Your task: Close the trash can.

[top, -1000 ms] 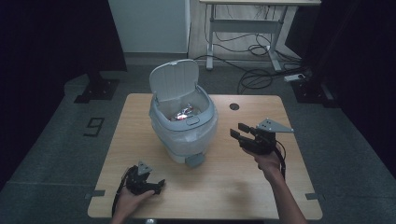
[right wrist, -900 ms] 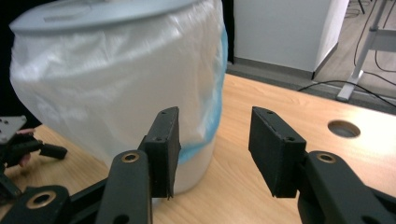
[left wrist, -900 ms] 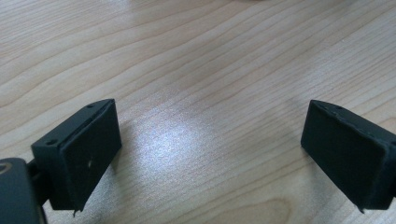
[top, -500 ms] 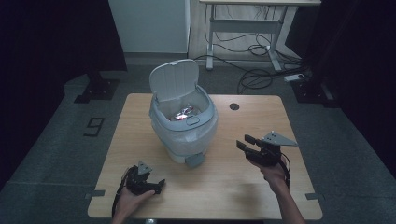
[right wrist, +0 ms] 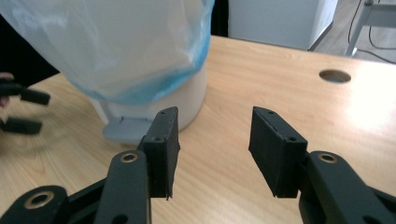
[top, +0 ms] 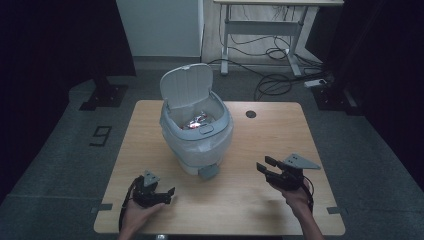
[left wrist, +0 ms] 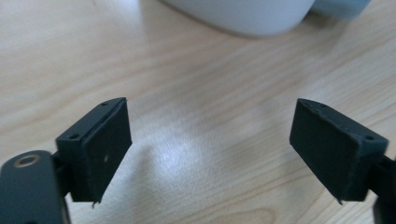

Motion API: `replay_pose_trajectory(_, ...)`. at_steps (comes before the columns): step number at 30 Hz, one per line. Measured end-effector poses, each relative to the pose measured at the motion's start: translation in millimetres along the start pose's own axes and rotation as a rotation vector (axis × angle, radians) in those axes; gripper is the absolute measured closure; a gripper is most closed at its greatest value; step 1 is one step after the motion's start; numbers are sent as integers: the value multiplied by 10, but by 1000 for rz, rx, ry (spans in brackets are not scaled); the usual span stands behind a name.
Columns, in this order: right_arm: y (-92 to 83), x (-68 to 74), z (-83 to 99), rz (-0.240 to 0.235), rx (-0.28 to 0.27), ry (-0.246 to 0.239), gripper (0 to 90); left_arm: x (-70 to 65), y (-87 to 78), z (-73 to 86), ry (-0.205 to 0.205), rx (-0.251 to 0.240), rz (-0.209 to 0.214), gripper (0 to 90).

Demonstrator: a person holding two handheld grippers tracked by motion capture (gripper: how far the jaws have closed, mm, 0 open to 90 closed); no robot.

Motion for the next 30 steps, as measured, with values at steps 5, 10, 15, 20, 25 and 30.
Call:
replay_pose_trajectory(5, -30, -6, 109, -1, 10, 14, 522, -9, -114, -128, -11, -38, 11, 147)
replay_pose_trajectory(10, -62, -10, 168, -2, 19, 12, 521, -10, -214, -261, -22, -71, 26, 152)
replay_pose_trajectory(15, -95, -24, 199, 1, 20, 16, 521, -6, -318, -391, -11, -79, 29, 155)
replay_pose_trajectory(20, -120, -46, 218, 8, 20, 22, 521, -33, -468, -581, 7, -106, 26, 170)
replay_pose_trajectory(25, -129, -54, 232, 11, 23, 23, 521, -62, -536, -716, 25, -124, 19, 193)
replay_pose_trajectory(30, -131, -69, 248, 13, 26, 24, 521, -96, -565, -812, 35, -126, 22, 207)
Point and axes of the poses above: each handheld gripper's, and its own axes: y roughly forward along the jaws, z roughly out of its underside, x roughly to its left, the point moved 8 cm from there along y, roughly forward along the jaws, and after that the axes turned 14 degrees about -y, right-handed, at the moved point
